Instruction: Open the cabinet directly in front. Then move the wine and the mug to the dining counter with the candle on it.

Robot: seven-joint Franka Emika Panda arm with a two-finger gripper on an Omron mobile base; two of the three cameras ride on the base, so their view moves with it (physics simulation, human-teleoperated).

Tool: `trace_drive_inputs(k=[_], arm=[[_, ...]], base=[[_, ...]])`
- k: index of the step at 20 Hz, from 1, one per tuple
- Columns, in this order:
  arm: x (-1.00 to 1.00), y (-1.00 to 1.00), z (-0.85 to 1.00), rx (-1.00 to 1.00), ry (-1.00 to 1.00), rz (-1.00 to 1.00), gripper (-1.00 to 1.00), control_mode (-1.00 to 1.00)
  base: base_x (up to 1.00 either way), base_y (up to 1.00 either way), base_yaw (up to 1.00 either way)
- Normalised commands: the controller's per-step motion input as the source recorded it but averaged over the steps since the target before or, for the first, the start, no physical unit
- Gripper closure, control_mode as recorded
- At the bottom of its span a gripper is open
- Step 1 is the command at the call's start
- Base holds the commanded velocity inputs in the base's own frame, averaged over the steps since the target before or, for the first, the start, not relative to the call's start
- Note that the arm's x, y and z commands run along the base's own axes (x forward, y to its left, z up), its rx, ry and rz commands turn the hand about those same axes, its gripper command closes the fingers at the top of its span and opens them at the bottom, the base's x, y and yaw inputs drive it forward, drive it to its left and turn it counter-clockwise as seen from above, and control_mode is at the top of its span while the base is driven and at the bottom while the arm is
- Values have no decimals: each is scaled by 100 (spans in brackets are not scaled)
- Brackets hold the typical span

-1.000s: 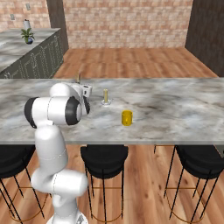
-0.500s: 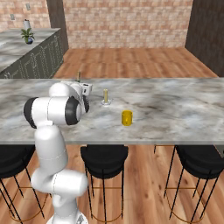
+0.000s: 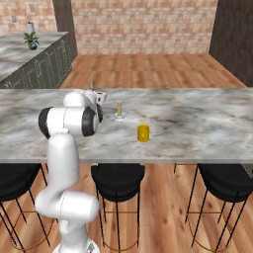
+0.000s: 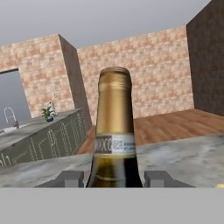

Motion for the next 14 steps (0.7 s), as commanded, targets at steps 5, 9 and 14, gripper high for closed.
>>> trace_drive_inputs(k=[5,9,14], arm=[[63,-3,-35,-1,-3,4,100,-100],[17,0,-40,-8,-7,11,100,-100],[0,0,-39,-10,-8,17,100,-100]], base=[[0,0,0],[0,0,0],[0,0,0]])
